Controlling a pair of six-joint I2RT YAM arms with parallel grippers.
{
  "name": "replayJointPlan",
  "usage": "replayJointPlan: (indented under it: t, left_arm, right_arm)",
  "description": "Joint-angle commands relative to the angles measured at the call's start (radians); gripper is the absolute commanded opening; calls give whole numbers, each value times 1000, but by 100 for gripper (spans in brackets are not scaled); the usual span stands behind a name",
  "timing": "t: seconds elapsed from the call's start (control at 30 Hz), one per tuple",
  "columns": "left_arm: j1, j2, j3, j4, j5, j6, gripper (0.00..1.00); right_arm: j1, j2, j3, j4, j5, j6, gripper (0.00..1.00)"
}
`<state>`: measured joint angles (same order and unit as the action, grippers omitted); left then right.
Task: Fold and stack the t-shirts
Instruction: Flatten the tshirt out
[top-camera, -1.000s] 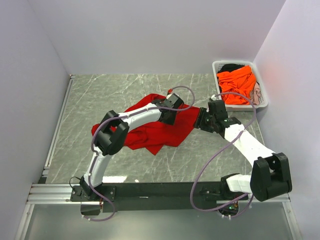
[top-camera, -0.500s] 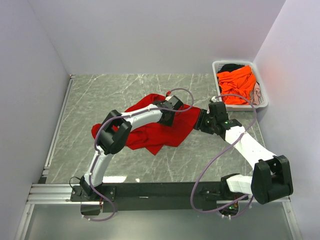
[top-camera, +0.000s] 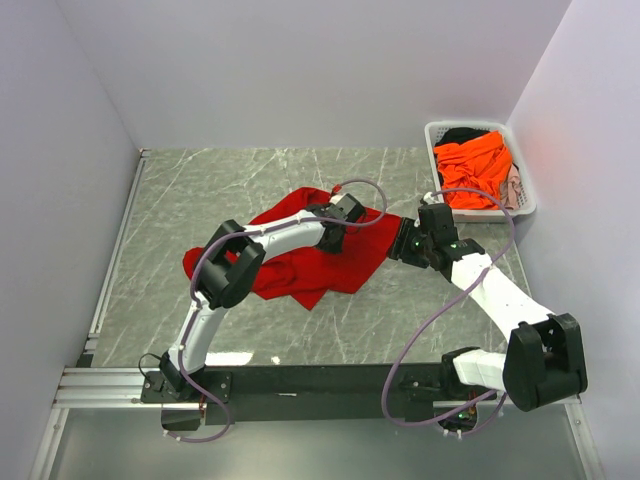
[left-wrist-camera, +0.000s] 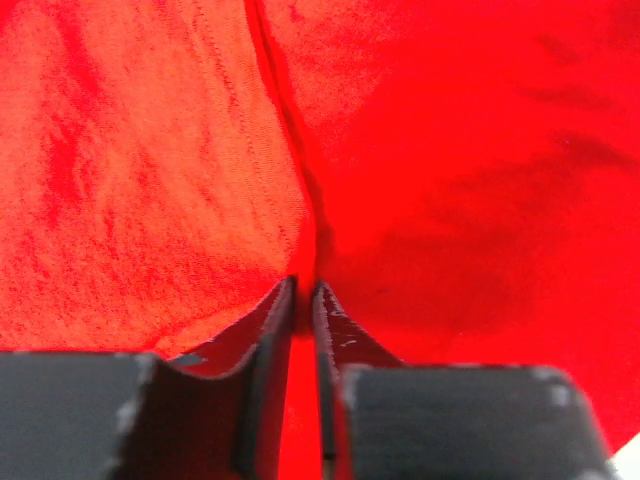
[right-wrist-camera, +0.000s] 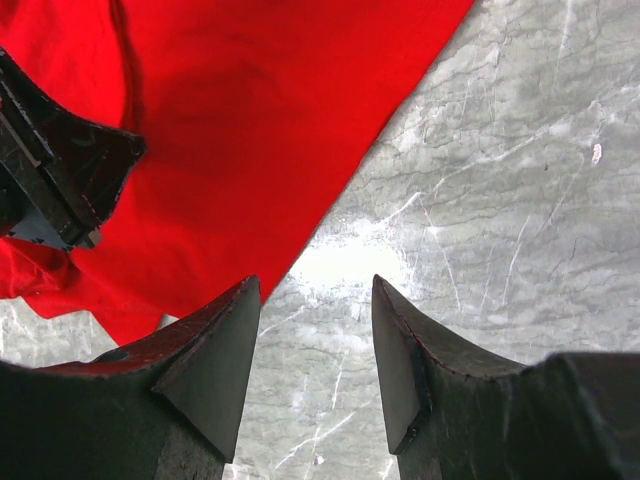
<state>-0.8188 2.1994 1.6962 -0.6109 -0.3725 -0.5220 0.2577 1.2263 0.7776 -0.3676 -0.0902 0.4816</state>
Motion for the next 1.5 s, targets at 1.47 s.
replayJointPlan:
  t: [1.47]
  left_arm:
    - [383, -514, -286, 131, -68, 211, 1]
  right_arm:
    - [-127, 722, 644, -90, 239, -276, 52]
